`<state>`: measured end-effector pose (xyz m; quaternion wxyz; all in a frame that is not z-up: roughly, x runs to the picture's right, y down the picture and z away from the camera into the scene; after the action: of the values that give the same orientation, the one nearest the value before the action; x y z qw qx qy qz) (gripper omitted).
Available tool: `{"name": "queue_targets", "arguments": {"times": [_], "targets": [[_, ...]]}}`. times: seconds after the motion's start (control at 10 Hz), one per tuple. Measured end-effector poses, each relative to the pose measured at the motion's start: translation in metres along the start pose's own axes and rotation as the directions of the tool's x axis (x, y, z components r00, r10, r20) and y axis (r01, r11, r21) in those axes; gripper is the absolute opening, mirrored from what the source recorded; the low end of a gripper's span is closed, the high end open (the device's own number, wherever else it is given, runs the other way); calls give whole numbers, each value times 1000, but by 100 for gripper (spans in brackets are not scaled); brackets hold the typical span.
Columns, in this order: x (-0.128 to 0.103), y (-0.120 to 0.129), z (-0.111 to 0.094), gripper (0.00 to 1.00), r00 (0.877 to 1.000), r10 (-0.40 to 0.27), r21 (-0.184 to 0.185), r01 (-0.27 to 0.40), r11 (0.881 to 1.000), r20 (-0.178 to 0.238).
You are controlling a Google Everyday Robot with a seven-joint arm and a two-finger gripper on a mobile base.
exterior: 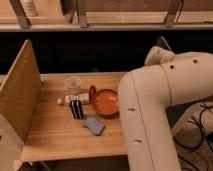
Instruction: Knock the eraser over
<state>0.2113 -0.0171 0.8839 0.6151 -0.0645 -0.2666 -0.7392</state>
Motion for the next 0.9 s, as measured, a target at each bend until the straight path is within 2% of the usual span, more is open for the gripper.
{"name": "queue_targets", "arguments": {"times": [0.1, 0.3, 0.5, 0.7, 0.9], "targets": [[0, 0, 0, 41, 1000, 0, 0, 0, 1000, 0], [0, 0, 0, 17, 1000, -4, -2, 4, 1000, 3], [-2, -11, 4, 3, 999, -42, -11, 42, 999, 29], [-4, -43, 21, 0, 990, -111, -6, 112, 994, 88], [-10, -64, 36, 0, 979, -148, -10, 150, 989, 140]]}}
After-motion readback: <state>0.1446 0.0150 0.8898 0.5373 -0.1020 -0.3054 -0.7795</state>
